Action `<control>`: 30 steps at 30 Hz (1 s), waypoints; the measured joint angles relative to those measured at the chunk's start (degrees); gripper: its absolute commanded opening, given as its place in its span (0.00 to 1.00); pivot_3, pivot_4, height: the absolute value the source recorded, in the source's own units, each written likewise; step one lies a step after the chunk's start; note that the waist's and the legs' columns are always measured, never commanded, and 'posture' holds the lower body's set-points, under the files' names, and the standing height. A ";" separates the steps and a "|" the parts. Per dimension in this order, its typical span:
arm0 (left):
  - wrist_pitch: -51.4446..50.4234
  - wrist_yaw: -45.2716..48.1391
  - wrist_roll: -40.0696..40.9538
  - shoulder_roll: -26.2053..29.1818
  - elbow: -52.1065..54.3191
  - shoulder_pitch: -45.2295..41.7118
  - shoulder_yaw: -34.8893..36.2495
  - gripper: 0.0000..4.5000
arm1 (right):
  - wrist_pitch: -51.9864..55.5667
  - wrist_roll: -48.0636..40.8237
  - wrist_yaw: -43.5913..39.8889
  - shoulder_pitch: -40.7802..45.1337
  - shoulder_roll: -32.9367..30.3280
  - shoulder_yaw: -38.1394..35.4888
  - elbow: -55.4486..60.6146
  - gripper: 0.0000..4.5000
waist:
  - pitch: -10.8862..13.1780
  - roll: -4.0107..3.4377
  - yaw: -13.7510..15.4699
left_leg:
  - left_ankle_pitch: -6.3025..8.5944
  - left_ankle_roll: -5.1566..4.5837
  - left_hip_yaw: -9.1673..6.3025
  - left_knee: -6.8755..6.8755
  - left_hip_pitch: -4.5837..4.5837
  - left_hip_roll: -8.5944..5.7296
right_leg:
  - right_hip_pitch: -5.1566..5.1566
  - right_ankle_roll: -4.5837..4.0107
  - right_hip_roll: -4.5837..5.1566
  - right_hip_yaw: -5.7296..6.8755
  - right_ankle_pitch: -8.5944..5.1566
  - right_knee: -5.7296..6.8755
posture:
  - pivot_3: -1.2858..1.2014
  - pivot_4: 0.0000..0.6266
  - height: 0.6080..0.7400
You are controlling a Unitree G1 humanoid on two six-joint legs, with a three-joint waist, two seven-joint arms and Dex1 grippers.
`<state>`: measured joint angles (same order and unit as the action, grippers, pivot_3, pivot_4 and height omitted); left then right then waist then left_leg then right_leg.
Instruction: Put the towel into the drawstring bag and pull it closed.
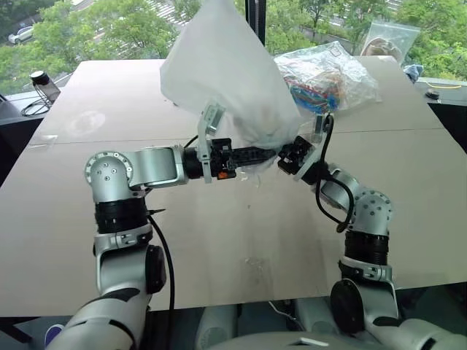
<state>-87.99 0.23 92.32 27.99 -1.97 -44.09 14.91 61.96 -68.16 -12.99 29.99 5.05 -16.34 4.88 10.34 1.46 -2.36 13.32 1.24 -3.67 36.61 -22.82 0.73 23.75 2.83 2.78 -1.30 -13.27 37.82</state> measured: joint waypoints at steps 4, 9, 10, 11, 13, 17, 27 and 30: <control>1.62 4.35 -4.71 3.32 0.70 -0.03 -1.96 0.00 | 1.42 -2.36 1.30 -0.98 -2.74 -0.08 0.06 0.00 | 0.00 -0.01 0.00 | 0.00 0.00 0.01 0.00 0.02 -0.01 | 0.00 0.01 -0.01 0.00 0.00 0.01 | 0.52 0.24 1.00; 3.70 9.54 -9.49 4.55 3.05 -0.19 -4.23 0.00 | 1.40 -4.51 3.07 -0.97 -3.56 -0.02 0.06 0.00 | 0.01 -0.02 -0.09 | 0.00 0.00 0.04 0.00 0.02 0.00 | 0.00 0.01 -0.01 -0.03 -0.01 0.00 | 0.52 0.24 1.00; 3.95 10.73 -10.45 4.83 3.30 -0.19 -4.34 0.00 | 1.07 -5.23 3.85 -0.92 -3.34 -0.03 -0.07 0.00 | 0.01 -0.02 -0.13 | 0.00 0.00 0.05 -0.01 0.02 0.00 | 0.00 0.01 -0.01 -0.04 -0.01 -0.01 | 0.52 0.24 1.00; 4.10 11.16 -10.80 4.98 3.48 -0.19 -4.34 0.00 | 0.83 -5.64 4.22 -0.87 -3.11 -0.03 -0.20 0.00 | 0.01 -0.02 -0.13 | 0.00 0.00 0.04 -0.01 0.02 0.00 | 0.01 0.01 -0.01 -0.04 -0.01 -0.01 | 0.52 0.24 1.00; 4.12 11.37 -10.90 4.58 3.77 -0.04 -4.25 0.00 | -1.20 -6.48 6.04 0.07 -1.11 -0.50 -1.76 0.00 | 0.01 -0.02 -0.14 | 0.00 0.00 0.04 -0.02 0.02 0.00 | 0.00 0.01 -0.01 -0.04 -0.01 0.00 | 0.52 0.24 1.00; 4.13 8.88 -6.94 0.50 4.97 2.09 -4.85 0.00 | -5.62 -7.52 7.95 2.15 2.82 -0.65 -4.04 0.00 | 0.01 -0.02 -0.06 | 0.00 -0.01 0.03 -0.01 -0.02 0.01 | 0.00 0.02 0.01 -0.04 0.00 -0.05 | 0.52 0.24 1.00; 7.88 -0.72 1.02 -1.78 5.46 3.58 -8.29 0.00 | -13.61 2.28 3.85 3.39 -0.26 5.21 -4.41 0.00 | 0.02 -0.02 -0.13 | 0.00 0.00 0.03 -0.02 -0.03 0.00 | 0.01 0.02 0.00 -0.03 0.00 -0.06 | 0.52 0.24 1.00; 9.28 -2.11 5.17 -0.13 4.86 3.76 -8.68 0.00 | -16.88 14.36 -1.75 1.12 -8.03 15.33 0.90 0.00 | 0.01 -0.02 -0.03 | 0.00 0.00 0.01 -0.02 -0.04 0.00 | 0.01 0.03 0.00 -0.01 -0.01 -0.12 | 0.52 0.24 1.00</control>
<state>-78.71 -1.88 97.48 27.85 2.89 -40.34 6.23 45.08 -53.80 -14.75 31.11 -2.97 -1.01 5.78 10.35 1.44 -2.39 13.32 1.24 -3.66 36.59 -22.86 0.74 23.75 2.86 2.79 -1.31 -13.27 37.70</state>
